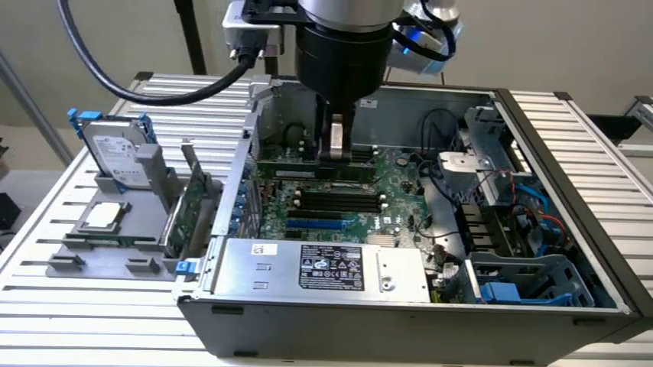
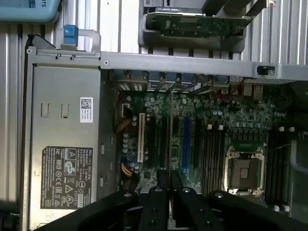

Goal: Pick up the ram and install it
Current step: 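Pick up the ram and move it above insertion slot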

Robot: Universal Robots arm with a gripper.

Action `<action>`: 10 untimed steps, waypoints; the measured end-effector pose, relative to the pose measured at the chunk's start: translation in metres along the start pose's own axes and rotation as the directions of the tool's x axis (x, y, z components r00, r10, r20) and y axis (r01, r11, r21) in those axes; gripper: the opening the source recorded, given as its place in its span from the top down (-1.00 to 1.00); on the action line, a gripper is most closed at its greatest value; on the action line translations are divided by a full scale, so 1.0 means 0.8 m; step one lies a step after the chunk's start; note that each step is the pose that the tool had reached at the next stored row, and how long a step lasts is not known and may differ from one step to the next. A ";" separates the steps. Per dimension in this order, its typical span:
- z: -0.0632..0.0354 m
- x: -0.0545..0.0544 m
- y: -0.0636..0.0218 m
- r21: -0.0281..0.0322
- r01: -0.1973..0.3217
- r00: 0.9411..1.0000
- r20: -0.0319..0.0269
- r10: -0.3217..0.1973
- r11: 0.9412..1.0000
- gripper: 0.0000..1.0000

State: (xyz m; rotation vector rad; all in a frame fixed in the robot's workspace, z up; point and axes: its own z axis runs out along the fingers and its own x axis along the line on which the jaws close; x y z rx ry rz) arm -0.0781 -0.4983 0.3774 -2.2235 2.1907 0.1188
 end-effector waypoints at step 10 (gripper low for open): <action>0.021 -0.045 -0.034 0.000 0.000 1.000 -0.001 0.000 1.000 1.00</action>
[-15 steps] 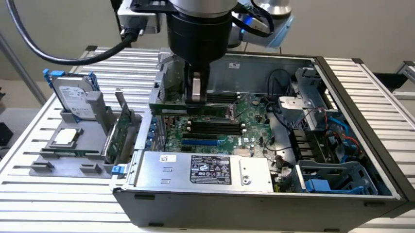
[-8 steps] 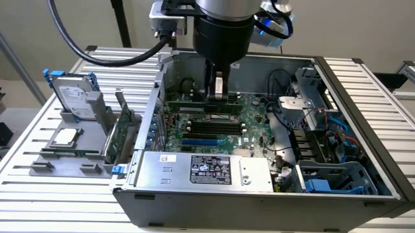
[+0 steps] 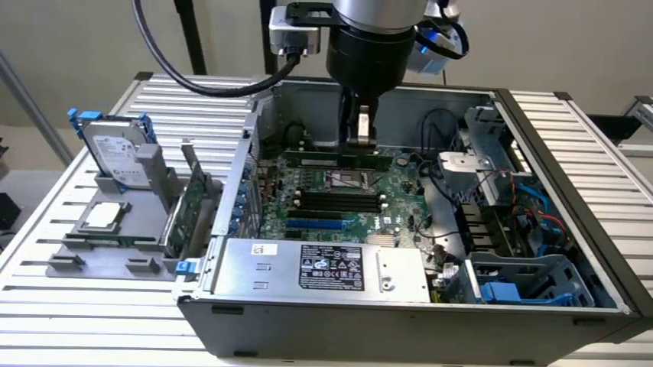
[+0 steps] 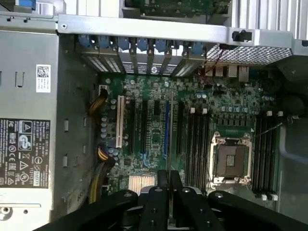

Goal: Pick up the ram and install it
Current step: 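Insert the ram into the slot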

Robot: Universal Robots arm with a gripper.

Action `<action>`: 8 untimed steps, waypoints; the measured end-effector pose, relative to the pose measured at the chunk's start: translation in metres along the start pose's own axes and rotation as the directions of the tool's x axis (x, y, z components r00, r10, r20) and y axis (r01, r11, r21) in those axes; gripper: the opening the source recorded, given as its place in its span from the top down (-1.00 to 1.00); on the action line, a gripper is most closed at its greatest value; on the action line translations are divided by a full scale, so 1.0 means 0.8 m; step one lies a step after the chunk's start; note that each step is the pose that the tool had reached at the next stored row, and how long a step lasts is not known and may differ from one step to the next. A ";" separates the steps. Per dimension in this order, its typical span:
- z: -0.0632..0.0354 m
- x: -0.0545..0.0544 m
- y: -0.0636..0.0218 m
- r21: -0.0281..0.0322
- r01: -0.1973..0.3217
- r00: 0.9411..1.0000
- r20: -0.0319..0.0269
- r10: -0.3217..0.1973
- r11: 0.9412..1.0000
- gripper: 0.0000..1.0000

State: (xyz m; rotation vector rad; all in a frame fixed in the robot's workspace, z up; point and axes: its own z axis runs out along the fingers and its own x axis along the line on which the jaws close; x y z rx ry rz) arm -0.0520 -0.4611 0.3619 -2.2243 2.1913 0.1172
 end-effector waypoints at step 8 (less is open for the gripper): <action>0.019 -0.038 -0.016 0.000 0.000 1.000 0.000 0.000 1.000 1.00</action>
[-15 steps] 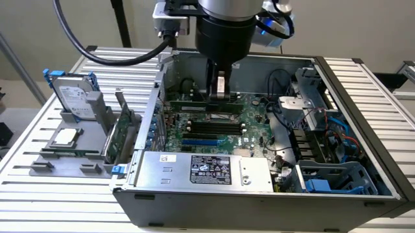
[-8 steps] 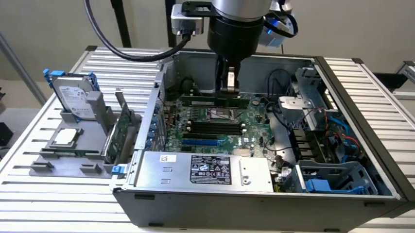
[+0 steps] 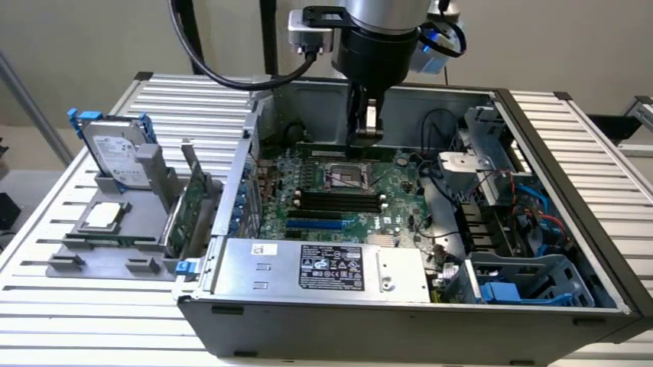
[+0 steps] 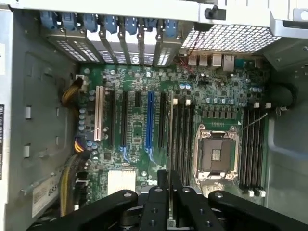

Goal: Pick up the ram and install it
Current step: 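Insert the ram into the slot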

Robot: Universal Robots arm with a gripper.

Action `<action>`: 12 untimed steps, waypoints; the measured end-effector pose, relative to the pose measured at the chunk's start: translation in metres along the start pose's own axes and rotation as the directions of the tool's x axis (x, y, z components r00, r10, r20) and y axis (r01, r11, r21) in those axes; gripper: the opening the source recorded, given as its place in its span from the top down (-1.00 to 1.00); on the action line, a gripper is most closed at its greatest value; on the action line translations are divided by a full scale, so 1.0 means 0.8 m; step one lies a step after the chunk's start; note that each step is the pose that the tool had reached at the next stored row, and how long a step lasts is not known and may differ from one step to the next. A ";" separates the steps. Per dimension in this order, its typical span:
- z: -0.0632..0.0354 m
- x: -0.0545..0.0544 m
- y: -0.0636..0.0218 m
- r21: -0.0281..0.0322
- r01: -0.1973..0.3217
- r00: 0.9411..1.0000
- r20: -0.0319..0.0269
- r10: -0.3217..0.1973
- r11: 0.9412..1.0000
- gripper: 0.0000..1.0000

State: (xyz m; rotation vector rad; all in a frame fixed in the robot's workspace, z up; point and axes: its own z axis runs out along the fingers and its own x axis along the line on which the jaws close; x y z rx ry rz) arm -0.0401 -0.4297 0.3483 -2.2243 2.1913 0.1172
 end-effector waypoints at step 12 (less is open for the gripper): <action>0.018 -0.025 -0.003 0.000 -0.002 1.000 0.000 0.002 1.000 1.00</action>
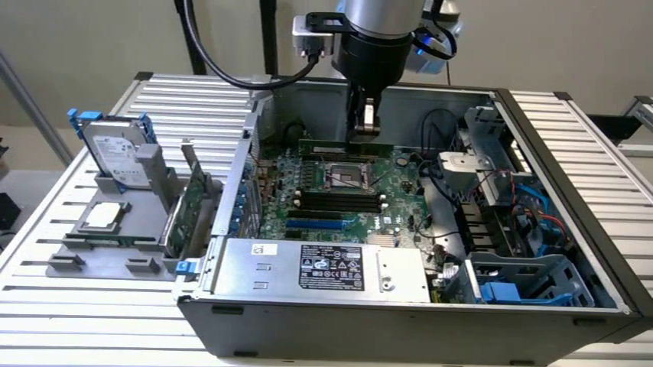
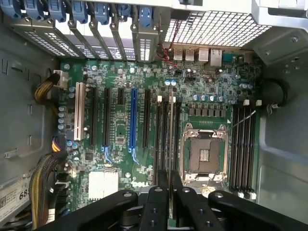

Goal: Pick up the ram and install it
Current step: 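Insert the ram into the slot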

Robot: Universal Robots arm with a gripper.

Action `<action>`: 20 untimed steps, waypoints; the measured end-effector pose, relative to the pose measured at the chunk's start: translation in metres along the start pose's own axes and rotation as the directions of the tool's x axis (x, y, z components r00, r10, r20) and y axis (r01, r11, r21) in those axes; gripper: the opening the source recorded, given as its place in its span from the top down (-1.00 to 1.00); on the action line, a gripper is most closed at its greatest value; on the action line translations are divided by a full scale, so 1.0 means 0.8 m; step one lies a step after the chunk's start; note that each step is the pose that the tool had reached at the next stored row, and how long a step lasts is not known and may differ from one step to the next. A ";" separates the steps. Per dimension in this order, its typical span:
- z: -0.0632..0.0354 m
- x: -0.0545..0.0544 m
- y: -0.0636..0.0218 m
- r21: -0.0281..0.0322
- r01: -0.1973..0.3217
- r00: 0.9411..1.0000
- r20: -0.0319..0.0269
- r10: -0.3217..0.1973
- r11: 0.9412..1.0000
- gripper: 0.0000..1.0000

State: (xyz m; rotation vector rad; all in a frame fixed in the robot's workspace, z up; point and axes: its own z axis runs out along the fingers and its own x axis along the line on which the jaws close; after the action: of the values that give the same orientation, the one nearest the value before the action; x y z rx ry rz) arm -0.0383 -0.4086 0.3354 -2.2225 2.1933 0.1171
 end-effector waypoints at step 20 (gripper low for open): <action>0.017 0.001 -0.001 0.000 0.000 1.000 0.000 0.000 1.000 1.00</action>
State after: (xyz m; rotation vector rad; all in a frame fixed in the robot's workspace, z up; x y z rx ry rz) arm -0.0383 -0.4085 0.3221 -2.2223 2.1933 0.1171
